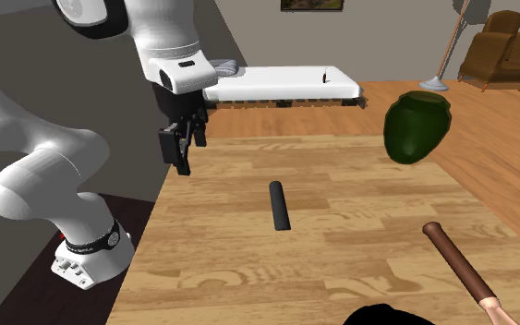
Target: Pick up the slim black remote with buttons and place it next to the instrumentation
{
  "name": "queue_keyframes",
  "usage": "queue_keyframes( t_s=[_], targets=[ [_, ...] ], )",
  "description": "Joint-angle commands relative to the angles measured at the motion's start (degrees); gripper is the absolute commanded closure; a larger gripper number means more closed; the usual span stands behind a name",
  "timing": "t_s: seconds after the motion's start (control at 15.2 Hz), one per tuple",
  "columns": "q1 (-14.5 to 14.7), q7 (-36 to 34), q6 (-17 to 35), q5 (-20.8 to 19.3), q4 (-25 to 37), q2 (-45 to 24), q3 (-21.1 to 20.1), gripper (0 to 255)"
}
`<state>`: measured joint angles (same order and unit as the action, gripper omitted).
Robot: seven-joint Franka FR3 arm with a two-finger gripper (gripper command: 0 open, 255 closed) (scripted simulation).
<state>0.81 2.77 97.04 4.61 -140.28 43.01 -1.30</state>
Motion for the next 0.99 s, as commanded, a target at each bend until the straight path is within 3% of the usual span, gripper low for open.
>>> queue_keyframes(
  t_s=[0.0, 0.46, 0.92],
  targets=[
    [0.0, 0.0, 0.0, 0.0, 0.0, 0.0, 0.0, 0],
    [-2.9, -25.5, 9.2, 8.8, -2.8, -7.4, -10.0, 0],
    [-6.4, -49.9, 20.6, 14.8, -0.7, -20.4, -18.8, 0]
  ],
)
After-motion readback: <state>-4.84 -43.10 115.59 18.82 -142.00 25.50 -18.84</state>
